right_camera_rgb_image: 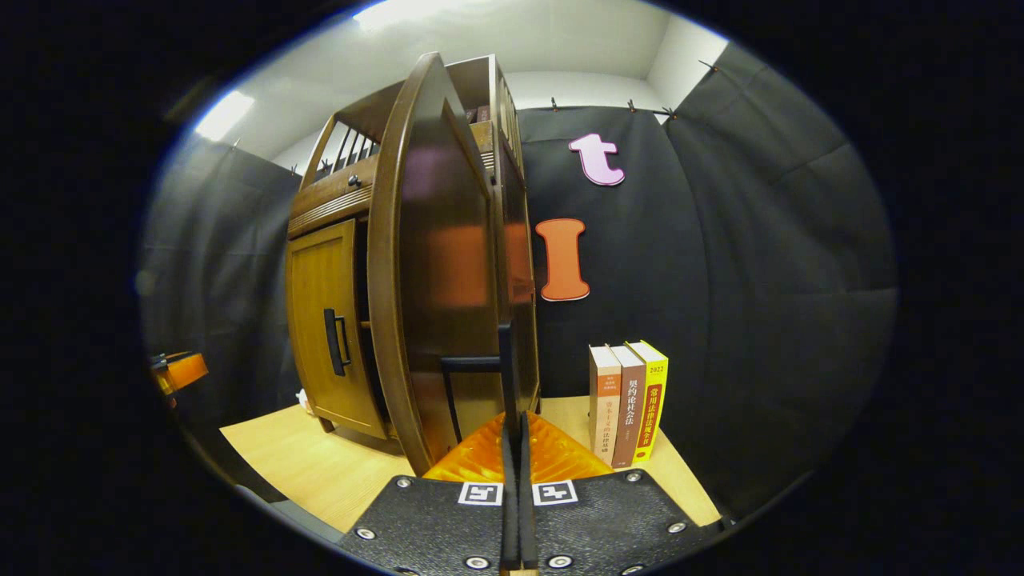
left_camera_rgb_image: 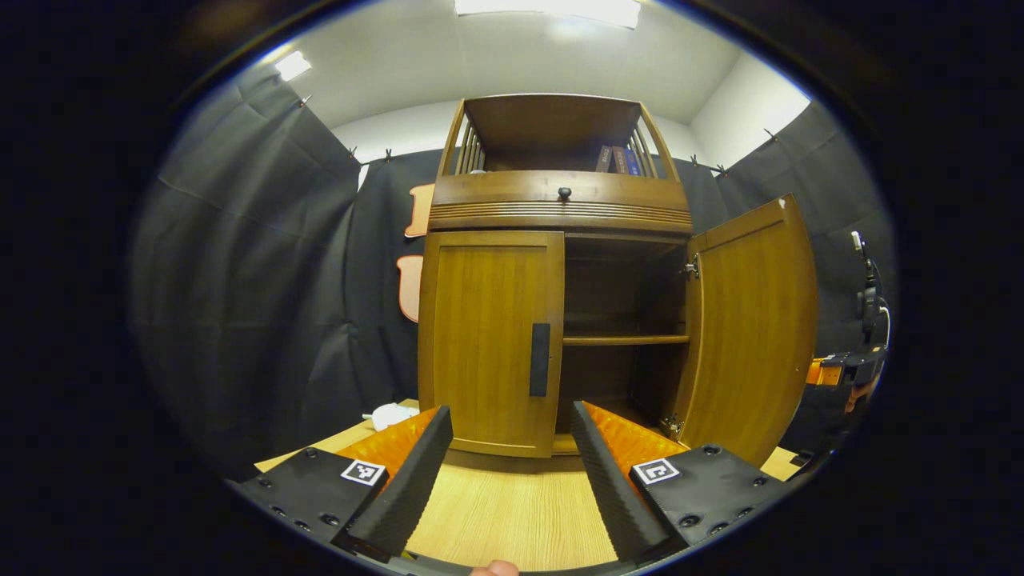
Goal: Open the right door of the double-door shoe cabinet with the right hand, and open the left door with the left hand.
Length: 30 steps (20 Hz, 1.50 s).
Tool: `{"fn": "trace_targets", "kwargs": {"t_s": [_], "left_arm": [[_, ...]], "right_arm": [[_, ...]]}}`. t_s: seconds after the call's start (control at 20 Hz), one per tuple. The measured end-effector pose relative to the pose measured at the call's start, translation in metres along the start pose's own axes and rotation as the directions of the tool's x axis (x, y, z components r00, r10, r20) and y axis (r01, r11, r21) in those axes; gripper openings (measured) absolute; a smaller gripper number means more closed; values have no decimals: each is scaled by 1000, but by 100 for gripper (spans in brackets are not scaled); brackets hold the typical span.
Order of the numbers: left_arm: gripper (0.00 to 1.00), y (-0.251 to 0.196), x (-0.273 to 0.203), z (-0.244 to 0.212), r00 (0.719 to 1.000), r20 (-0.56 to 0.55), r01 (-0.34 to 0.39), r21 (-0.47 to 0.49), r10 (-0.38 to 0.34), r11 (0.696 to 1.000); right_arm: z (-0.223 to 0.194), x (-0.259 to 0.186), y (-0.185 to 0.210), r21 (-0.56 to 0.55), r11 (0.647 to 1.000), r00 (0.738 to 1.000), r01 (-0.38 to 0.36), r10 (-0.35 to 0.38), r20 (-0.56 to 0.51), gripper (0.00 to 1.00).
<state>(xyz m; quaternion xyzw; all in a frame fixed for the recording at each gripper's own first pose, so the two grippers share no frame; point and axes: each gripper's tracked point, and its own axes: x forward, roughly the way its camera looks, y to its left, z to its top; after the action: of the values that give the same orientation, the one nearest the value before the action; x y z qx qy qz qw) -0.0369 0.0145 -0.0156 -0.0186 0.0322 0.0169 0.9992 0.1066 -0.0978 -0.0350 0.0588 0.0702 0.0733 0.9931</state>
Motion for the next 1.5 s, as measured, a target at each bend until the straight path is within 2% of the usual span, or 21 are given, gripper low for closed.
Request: {"fn": "trace_targets", "kwargs": {"t_s": [0.05, 0.1, 0.2, 0.3, 0.35, 0.5, 0.65, 0.7, 0.75, 0.8, 0.95, 1.0, 1.05, 1.1, 1.15, 1.2, 1.25, 1.35, 1.4, 1.5], "left_arm": [[96, 3, 1, 1, 1000, 1, -6, -1, 6, 1000], [94, 4, 2, 0, 1000, 2, -12, -2, 12, 1000], [94, 7, 3, 0, 1000, 1, -20, -7, 20, 1000], [94, 9, 3, -1, 1000, -3, -26, -9, 26, 1000], [96, 11, 3, -1, 1000, -4, -31, -6, 31, 1000], [94, 17, 0, -6, 999, -15, -48, -7, 48, 999], [94, 23, 0, -7, 998, -23, -67, -15, 66, 998], [96, 24, 1, -8, 997, -26, -69, -15, 68, 998], [94, 24, 2, -8, 997, -28, -68, -12, 68, 998], [97, 24, 4, -8, 997, -28, -65, -9, 65, 998], [94, 23, 13, -6, 998, -26, -52, 3, 52, 999], [97, 22, 16, -6, 999, -25, -45, 4, 45, 999], [94, 20, 19, -6, 999, -25, -39, 4, 39, 999], [97, 19, 20, -5, 999, -24, -31, 4, 31, 1000], [94, 17, 23, -5, 999, -25, -25, 3, 25, 1000], [97, 15, 25, -6, 999, -26, -18, 0, 18, 1000], [94, 14, 27, -6, 1000, -28, -10, -5, 10, 1000], [96, 12, 30, -5, 1000, -24, 1, -9, -2, 1000], [94, 9, 33, -2, 1000, -23, 9, -9, -10, 1000], [97, 3, 39, 1, 999, -25, 37, -14, -37, 999]], "right_arm": [[0, 0, -2, -11, 1000, 1000, -7, 7, 2, 0], [0, 0, -1, -16, 1000, 1000, -17, 17, 3, 0], [1, 0, -1, -15, 1000, 1000, -17, 18, 15, 1], [-2, 0, 2, 15, 1000, 1000, -4, 4, 5, 1], [-2, -1, 2, 12, 1000, 1000, 11, -11, 2, 1], [-4, -9, 3, -2, 999, 999, 50, -51, -8, 2], [-3, -29, 2, 42, 997, 998, 61, -61, 0, 2], [-4, -36, 4, 50, 997, 998, 63, -63, -7, 2], [-3, -40, 3, 50, 996, 998, 68, -68, -7, 2], [3, -48, 5, 50, 996, 997, 72, -72, 8, 2], [19, -69, 11, 47, 994, 994, 100, -102, 35, 1], [19, -73, 18, 54, 994, 995, 93, -94, 23, 7], [20, -78, 30, 62, 996, 998, 68, -69, 11, 0], [19, -80, 40, 63, 997, 999, 54, -54, 0, 7], [19, -83, 45, 42, 998, 999, 51, -50, -14, 0], [15, -81, 48, 10, 998, 998, 55, -55, -25, 2], [11, -82, 53, -18, 998, 998, 53, -54, -34, 4], [6, -76, 67, -36, 999, 998, 35, -36, -42, 21], [3, -72, 73, -27, 999, 999, 27, -28, -45, 30], [0, -66, 80, -9, 1000, 999, 16, -17, -46, 47]]}}
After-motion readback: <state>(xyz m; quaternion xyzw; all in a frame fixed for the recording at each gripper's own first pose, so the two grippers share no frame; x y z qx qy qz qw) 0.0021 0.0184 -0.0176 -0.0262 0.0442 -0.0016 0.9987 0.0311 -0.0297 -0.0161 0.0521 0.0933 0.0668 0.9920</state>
